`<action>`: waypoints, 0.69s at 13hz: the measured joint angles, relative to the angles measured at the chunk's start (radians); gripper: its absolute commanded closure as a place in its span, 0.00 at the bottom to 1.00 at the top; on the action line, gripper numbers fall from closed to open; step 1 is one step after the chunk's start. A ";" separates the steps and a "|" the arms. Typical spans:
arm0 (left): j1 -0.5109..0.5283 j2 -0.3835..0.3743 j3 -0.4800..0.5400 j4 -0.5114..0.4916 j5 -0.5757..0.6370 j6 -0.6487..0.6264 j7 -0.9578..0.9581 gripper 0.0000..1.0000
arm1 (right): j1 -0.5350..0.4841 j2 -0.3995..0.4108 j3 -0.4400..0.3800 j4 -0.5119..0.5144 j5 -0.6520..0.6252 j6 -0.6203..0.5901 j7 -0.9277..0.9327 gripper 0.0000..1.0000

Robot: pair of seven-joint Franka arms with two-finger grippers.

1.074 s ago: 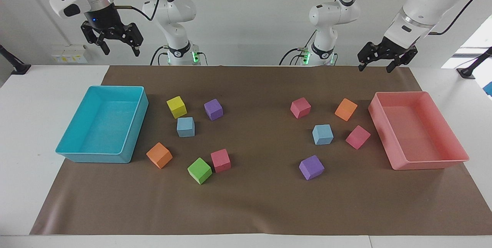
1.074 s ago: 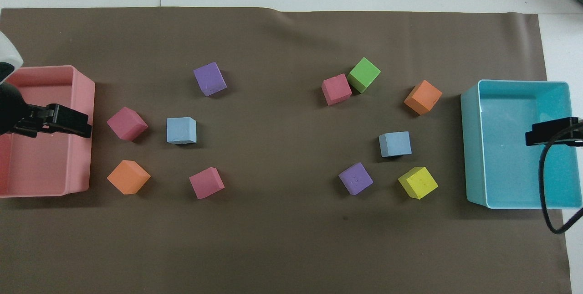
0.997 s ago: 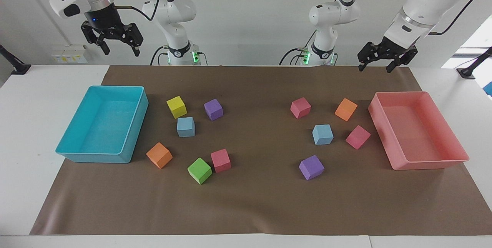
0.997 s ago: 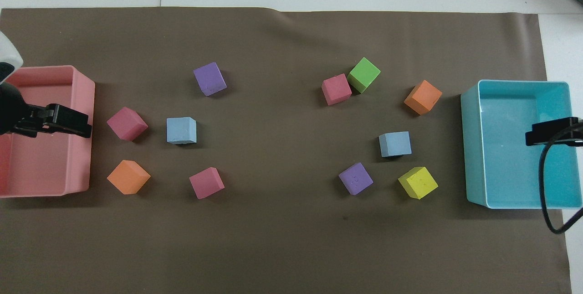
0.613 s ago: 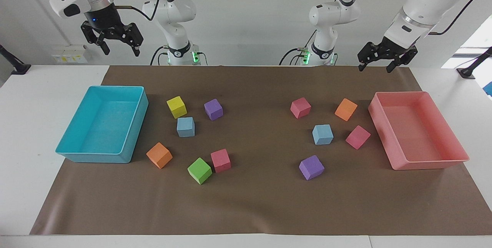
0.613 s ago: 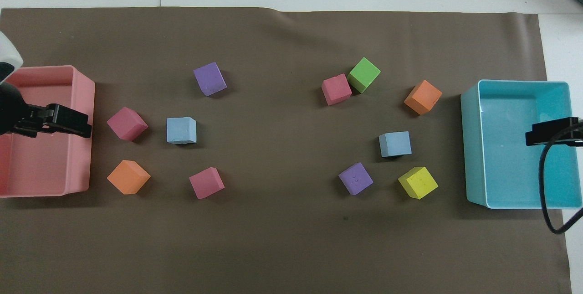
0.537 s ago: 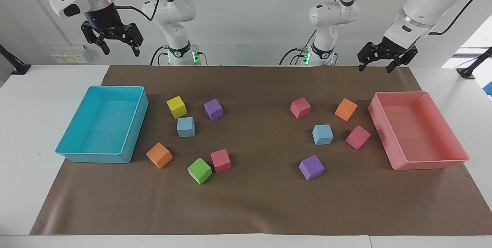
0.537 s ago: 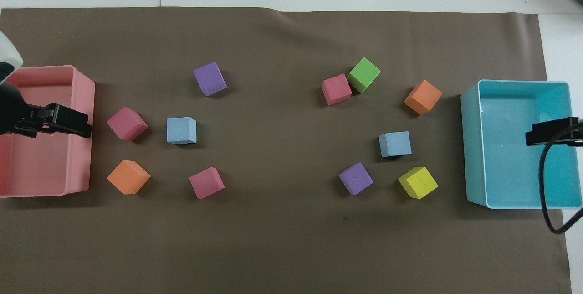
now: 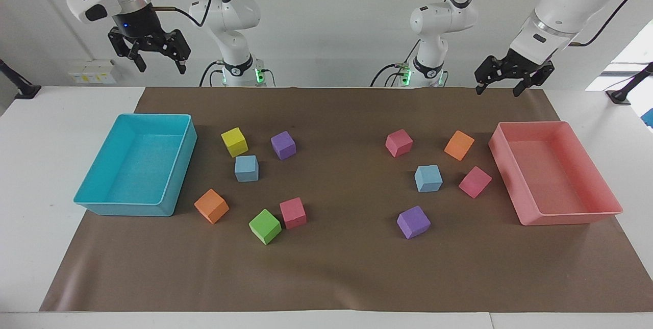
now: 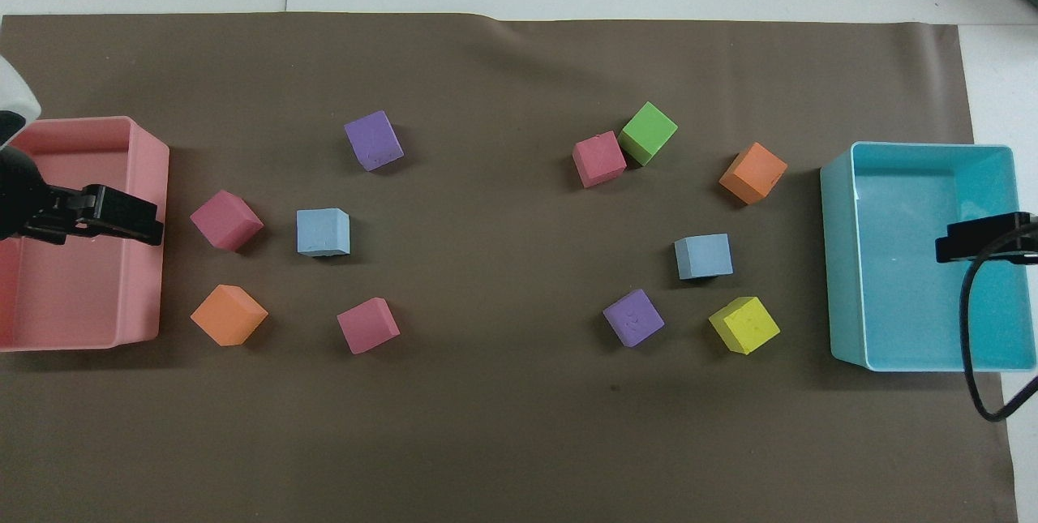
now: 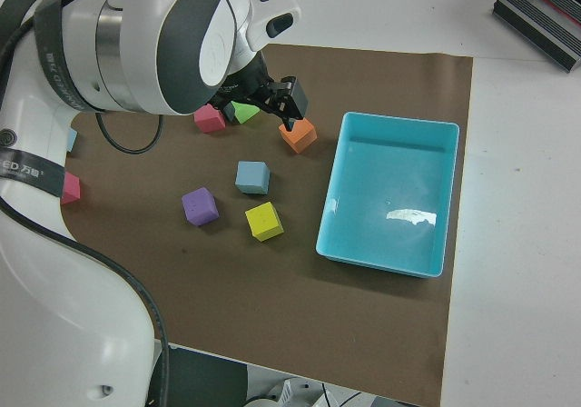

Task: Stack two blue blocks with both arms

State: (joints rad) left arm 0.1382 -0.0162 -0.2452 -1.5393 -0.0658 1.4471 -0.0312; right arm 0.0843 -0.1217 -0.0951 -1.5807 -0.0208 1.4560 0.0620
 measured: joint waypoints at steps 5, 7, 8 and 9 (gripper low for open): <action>0.000 0.000 0.000 0.000 0.000 0.000 0.000 0.00 | 0.000 -0.001 0.000 -0.002 0.000 0.000 0.000 0.00; 0.000 0.000 0.000 0.000 0.000 0.000 0.000 0.00 | 0.000 -0.001 0.002 -0.004 0.000 0.000 0.000 0.00; 0.000 0.000 0.000 0.000 0.000 0.000 0.000 0.00 | 0.000 -0.001 0.003 -0.004 0.000 0.002 0.000 0.00; 0.000 0.000 0.000 0.000 0.000 0.000 0.000 0.00 | 0.001 -0.001 0.006 -0.007 0.000 0.009 0.000 0.00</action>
State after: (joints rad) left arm 0.1382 -0.0162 -0.2452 -1.5393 -0.0658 1.4471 -0.0312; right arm 0.0855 -0.1223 -0.0896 -1.5876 -0.0208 1.4647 0.0620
